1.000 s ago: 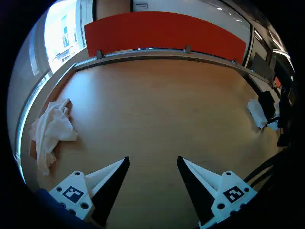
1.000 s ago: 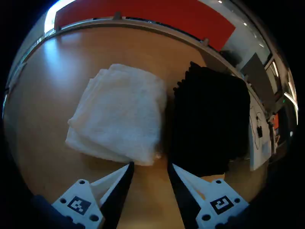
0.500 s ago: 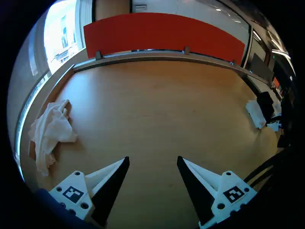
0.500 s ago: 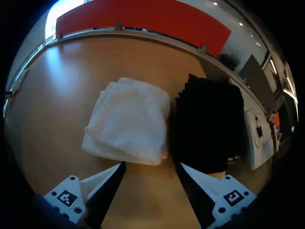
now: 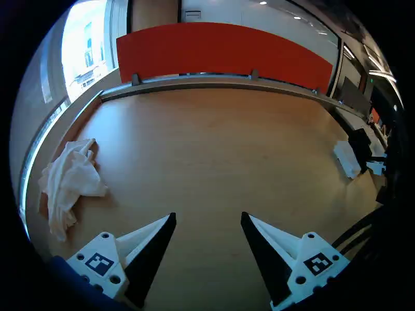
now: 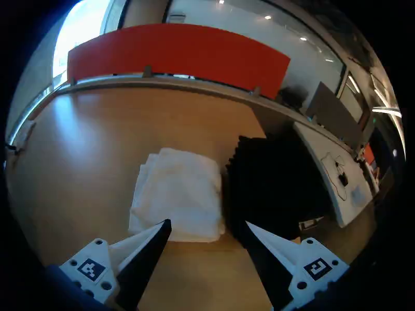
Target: Fold towel
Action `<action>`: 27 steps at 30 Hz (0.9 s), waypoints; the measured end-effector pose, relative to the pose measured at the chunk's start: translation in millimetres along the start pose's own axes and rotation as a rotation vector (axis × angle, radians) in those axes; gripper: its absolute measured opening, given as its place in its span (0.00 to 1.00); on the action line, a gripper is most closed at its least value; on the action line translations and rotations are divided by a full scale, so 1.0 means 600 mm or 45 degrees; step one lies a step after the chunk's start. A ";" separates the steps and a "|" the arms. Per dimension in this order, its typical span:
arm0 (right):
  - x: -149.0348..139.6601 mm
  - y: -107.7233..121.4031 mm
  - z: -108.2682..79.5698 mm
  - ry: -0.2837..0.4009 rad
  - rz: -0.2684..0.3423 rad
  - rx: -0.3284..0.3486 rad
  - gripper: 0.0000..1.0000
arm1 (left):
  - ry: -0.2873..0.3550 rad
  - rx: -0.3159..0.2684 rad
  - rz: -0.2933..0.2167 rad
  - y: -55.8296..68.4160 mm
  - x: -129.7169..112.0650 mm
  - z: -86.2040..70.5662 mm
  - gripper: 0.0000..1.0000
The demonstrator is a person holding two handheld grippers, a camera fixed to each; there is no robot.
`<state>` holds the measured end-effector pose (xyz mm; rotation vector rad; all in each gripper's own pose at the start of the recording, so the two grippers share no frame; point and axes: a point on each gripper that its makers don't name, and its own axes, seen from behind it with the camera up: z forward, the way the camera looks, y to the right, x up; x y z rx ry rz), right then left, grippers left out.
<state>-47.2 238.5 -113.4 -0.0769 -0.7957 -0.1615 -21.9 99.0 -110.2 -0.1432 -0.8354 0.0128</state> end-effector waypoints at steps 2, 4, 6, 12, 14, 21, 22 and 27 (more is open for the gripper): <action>0.014 -0.003 -0.007 0.043 0.017 -0.008 1.00 | 0.007 -0.002 -0.004 -0.001 0.003 0.000 0.93; 0.030 -0.005 -0.013 0.089 0.028 -0.020 1.00 | 0.016 -0.004 -0.005 -0.001 0.006 0.000 0.93; 0.045 -0.007 -0.020 0.132 0.037 -0.034 1.00 | 0.026 -0.006 -0.005 -0.002 0.010 -0.001 0.93; 0.087 -0.009 -0.039 0.254 0.070 -0.074 1.00 | 0.056 -0.009 -0.005 -0.004 0.022 -0.002 0.93; 0.094 -0.010 -0.042 0.273 0.080 -0.080 1.00 | 0.064 -0.009 -0.007 -0.005 0.026 -0.003 0.93; 0.149 -0.011 -0.062 0.419 0.134 -0.113 1.00 | 0.099 -0.007 -0.011 -0.007 0.040 -0.005 0.93; 0.155 -0.012 -0.065 0.440 0.143 -0.114 1.00 | 0.106 -0.007 -0.012 -0.007 0.042 -0.005 0.93; 0.179 -0.011 -0.074 0.508 0.182 -0.131 1.00 | 0.142 -0.003 -0.019 -0.011 0.056 -0.007 0.93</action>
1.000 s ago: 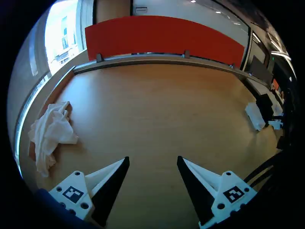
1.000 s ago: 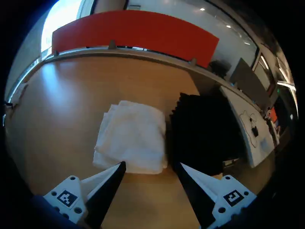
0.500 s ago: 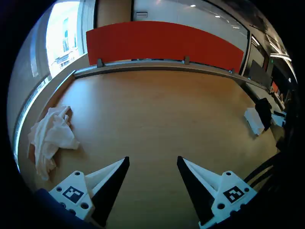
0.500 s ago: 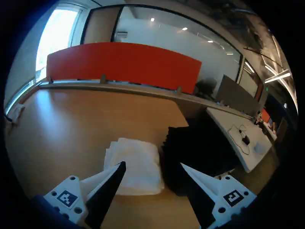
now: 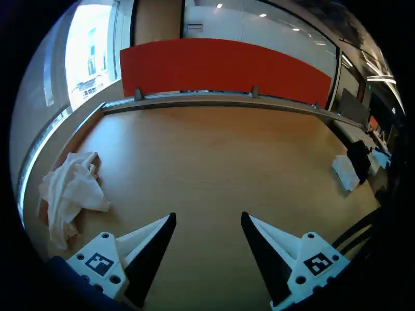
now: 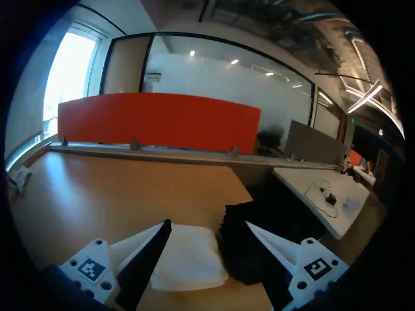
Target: Fold towel
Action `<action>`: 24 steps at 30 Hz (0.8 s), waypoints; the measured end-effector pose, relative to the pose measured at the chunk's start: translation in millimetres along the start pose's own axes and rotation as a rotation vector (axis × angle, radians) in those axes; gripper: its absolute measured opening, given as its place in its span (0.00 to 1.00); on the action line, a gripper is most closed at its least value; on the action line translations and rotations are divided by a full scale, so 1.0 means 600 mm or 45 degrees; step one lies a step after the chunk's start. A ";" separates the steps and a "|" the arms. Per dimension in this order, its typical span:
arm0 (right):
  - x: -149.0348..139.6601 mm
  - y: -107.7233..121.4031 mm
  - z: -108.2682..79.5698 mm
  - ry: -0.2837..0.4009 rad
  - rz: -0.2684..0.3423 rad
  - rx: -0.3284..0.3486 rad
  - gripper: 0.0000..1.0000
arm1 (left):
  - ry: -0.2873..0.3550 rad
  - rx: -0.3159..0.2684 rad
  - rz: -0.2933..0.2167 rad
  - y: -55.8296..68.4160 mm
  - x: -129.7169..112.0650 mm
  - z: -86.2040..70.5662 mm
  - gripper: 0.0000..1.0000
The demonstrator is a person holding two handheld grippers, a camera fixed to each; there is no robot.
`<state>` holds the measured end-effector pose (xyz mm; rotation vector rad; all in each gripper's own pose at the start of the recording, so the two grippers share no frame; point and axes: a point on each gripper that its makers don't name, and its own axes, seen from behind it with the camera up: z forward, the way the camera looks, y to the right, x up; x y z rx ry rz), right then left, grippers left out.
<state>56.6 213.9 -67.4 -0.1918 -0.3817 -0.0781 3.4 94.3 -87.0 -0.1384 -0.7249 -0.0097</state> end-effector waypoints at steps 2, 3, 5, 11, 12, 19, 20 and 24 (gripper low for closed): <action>0.011 -0.002 -0.001 0.025 0.009 -0.005 1.00 | 0.019 0.004 -0.006 -0.003 0.007 -0.001 0.93; 0.014 -0.005 -0.001 0.037 0.010 -0.004 1.00 | 0.031 0.006 -0.010 -0.004 0.010 -0.001 0.93; 0.022 -0.011 -0.001 0.061 0.011 0.002 1.00 | 0.059 0.011 -0.020 -0.007 0.019 -0.001 0.93; 0.040 -0.038 -0.002 0.103 0.022 0.036 1.00 | 0.202 0.036 -0.048 -0.019 0.062 -0.010 0.93; 0.045 -0.042 -0.002 0.112 0.025 0.041 1.00 | 0.229 0.044 -0.048 -0.022 0.070 -0.013 0.93; 0.080 -0.069 -0.008 0.170 0.024 0.075 1.00 | 0.390 0.119 -0.023 -0.049 0.129 -0.037 0.93; 0.085 -0.072 -0.009 0.177 0.020 0.079 1.00 | 0.408 0.128 -0.016 -0.052 0.136 -0.040 0.93; 0.102 -0.086 -0.011 0.197 0.010 0.093 1.00 | 0.452 0.148 -0.017 -0.064 0.153 -0.049 0.93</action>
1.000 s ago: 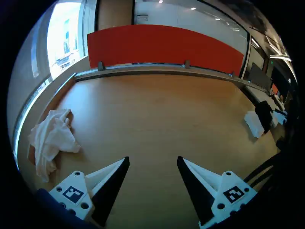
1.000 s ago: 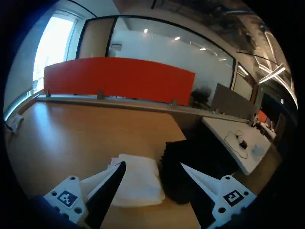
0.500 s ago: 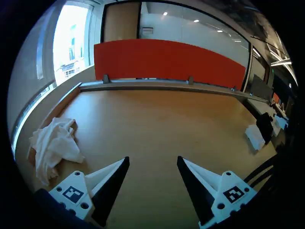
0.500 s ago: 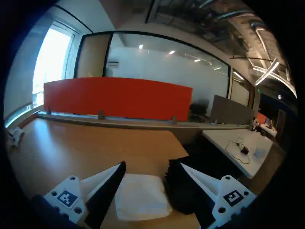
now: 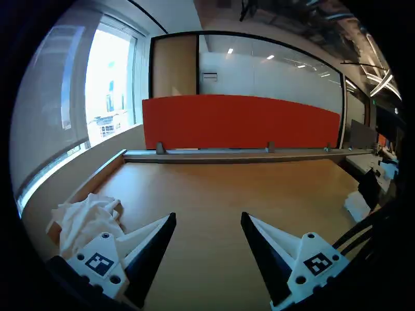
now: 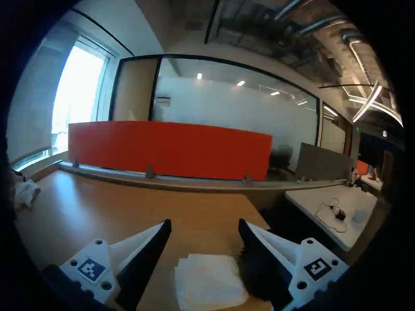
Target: Fold towel
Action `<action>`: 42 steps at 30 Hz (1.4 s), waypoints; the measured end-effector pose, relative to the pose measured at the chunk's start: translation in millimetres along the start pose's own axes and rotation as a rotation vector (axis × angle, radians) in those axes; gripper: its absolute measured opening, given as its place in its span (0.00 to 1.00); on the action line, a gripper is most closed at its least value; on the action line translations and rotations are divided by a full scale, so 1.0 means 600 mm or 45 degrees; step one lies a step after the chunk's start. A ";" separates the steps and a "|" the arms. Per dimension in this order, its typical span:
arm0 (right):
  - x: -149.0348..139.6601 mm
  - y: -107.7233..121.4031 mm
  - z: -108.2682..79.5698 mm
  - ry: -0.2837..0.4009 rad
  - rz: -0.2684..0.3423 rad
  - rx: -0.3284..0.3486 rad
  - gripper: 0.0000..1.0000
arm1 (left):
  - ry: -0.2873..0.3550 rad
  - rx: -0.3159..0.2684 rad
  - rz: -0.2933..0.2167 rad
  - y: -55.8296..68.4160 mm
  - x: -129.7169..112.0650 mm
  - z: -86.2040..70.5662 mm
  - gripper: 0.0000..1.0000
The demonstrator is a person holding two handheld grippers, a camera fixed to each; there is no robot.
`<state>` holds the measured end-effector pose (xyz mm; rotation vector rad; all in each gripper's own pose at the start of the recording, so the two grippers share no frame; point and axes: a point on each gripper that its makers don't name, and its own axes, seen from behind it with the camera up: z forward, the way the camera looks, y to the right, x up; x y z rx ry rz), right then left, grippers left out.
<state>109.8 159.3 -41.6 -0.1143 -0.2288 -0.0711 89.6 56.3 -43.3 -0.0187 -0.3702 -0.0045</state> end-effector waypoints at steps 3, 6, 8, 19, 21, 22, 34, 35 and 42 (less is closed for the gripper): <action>0.012 -0.013 0.002 0.016 -0.007 0.011 1.00 | 0.023 0.007 -0.017 -0.007 0.010 0.000 0.93; 0.022 -0.029 0.003 0.030 -0.015 0.025 1.00 | 0.045 0.011 -0.030 -0.013 0.019 0.000 0.93; 0.031 -0.042 0.004 0.040 -0.022 0.038 1.00 | 0.059 0.015 -0.031 -0.018 0.025 0.001 0.93; 0.085 -0.131 0.009 0.110 -0.008 0.102 1.00 | 0.127 0.035 -0.048 -0.037 0.056 0.007 0.93; 0.092 -0.147 0.012 0.119 0.002 0.109 1.00 | 0.141 0.037 -0.052 -0.039 0.063 0.008 0.93; 0.094 -0.154 0.013 0.121 0.004 0.112 1.00 | 0.148 0.037 -0.053 -0.039 0.066 0.008 0.93; 0.131 -0.236 0.015 0.172 0.038 0.143 1.00 | 0.219 0.022 -0.058 -0.038 0.098 0.008 0.93; 0.133 -0.243 0.015 0.176 0.046 0.146 1.00 | 0.223 0.019 -0.061 -0.038 0.099 0.008 0.93; 0.137 -0.272 0.015 0.178 0.071 0.167 1.00 | 0.237 0.020 -0.058 -0.039 0.095 0.012 0.93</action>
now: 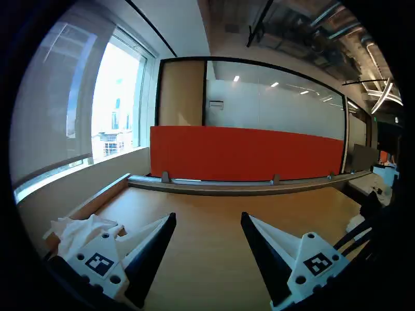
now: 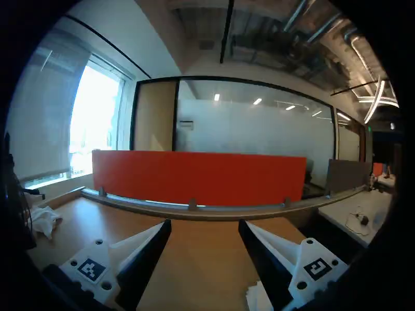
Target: Fold towel
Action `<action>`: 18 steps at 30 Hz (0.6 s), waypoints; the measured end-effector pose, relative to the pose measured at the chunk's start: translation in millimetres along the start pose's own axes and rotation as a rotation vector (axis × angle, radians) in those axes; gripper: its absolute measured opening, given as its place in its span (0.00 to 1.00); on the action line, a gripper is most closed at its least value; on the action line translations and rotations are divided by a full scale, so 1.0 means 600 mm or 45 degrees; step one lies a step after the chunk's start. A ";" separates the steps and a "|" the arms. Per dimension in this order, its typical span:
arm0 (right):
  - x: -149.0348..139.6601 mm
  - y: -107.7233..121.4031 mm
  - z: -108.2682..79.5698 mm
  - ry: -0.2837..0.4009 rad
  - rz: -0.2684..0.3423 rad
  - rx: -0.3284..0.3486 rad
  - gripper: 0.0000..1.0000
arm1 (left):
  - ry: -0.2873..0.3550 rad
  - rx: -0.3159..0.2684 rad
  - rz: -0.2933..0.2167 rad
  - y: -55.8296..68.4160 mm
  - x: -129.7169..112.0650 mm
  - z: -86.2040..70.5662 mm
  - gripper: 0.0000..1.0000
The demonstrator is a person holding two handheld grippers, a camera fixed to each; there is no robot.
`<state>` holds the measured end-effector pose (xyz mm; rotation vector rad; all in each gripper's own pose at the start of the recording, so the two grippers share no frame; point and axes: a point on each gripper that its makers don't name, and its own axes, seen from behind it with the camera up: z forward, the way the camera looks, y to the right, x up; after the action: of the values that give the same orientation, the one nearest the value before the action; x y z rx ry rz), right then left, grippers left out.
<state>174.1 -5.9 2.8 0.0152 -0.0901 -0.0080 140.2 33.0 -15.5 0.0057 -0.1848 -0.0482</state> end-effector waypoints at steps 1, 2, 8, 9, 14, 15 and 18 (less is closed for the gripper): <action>0.001 -0.001 0.001 0.002 0.000 -0.001 1.00 | -0.002 0.000 -0.001 0.000 -0.003 0.000 0.93; 0.002 -0.002 0.001 0.005 0.001 -0.002 1.00 | -0.004 0.000 -0.002 0.000 -0.006 0.001 0.93; 0.006 -0.009 0.000 0.020 0.025 -0.008 1.00 | 0.009 -0.008 0.010 0.001 -0.015 0.004 0.93; 0.006 -0.011 -0.001 0.022 0.028 -0.008 1.00 | 0.010 -0.011 0.008 0.002 -0.018 0.005 0.93; -0.001 -0.021 -0.007 0.022 0.031 -0.003 1.00 | 0.017 -0.026 0.002 0.007 -0.031 0.017 0.92; -0.002 -0.023 -0.008 0.021 0.029 0.000 1.00 | 0.022 -0.024 0.006 0.006 -0.033 0.019 0.92; -0.003 -0.026 -0.012 0.022 0.023 0.006 1.00 | 0.042 -0.016 0.017 0.004 -0.040 0.027 0.93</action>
<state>172.6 -21.7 -4.6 0.0193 -0.0733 0.0102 113.9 36.8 -3.9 -0.0074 -0.1516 -0.0356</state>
